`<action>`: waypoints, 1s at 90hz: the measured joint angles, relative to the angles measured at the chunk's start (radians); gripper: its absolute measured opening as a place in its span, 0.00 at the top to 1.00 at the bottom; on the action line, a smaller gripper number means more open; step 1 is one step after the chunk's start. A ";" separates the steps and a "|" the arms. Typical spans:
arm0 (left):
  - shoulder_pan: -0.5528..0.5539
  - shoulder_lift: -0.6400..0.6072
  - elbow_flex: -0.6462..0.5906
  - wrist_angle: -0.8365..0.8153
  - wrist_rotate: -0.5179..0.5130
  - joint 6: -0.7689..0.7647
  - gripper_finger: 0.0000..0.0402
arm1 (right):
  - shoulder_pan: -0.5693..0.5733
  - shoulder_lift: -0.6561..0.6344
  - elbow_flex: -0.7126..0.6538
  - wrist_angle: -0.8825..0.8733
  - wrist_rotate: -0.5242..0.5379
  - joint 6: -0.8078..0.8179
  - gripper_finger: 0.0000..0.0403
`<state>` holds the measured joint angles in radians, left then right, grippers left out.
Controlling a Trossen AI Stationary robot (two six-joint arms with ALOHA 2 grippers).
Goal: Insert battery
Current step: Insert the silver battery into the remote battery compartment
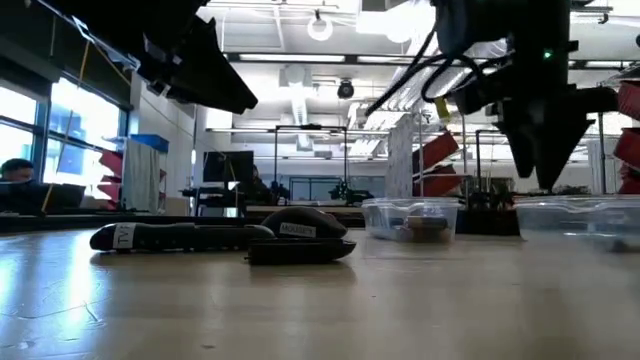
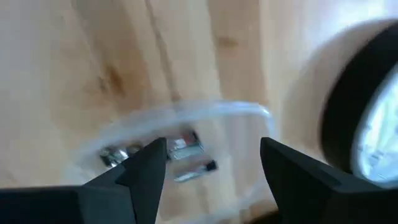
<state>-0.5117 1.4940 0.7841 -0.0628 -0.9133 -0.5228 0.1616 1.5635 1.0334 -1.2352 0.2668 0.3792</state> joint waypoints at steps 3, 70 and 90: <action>0.000 0.000 0.000 0.000 0.010 -0.001 0.56 | 0.000 0.000 -0.006 -0.019 0.010 0.007 0.44; 0.015 0.000 0.000 0.010 0.035 0.022 0.56 | -0.052 0.001 -0.150 0.619 -0.111 -0.061 0.44; 0.015 0.000 0.000 0.008 0.035 0.046 0.56 | -0.068 0.000 -0.150 0.640 -0.142 -0.085 0.44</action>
<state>-0.4969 1.4940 0.7845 -0.0551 -0.8779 -0.4769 0.0934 1.5639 0.8833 -0.5951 0.1250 0.2946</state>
